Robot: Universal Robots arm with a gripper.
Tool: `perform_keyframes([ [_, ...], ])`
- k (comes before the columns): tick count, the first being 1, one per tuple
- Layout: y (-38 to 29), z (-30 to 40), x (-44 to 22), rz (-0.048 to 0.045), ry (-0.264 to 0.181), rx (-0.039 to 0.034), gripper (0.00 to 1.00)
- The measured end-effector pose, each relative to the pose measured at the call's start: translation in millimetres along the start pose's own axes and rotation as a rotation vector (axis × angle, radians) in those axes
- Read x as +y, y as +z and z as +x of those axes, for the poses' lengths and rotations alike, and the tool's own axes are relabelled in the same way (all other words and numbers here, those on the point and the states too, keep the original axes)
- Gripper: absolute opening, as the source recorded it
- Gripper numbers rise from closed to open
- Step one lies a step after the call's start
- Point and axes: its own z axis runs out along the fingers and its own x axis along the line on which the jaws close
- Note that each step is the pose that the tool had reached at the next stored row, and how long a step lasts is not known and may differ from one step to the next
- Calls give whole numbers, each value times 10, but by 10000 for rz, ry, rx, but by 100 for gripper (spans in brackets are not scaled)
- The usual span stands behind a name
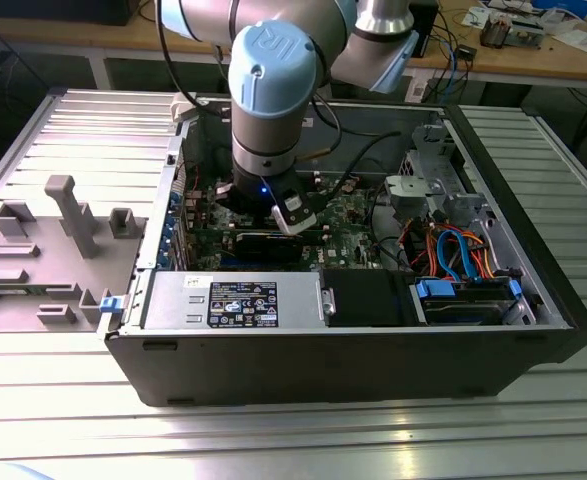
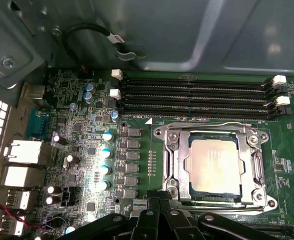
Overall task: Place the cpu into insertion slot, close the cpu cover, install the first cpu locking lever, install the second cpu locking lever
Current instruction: 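Install the second cpu locking lever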
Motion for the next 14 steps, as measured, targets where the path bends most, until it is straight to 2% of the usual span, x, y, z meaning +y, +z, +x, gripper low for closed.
perform_keyframes([
  [3,-22,2,6,-8,-1,-2,11],
  [12,-181,8,54,-11,-1,-1,11],
  [14,-198,9,59,-13,-1,-1,11],
])
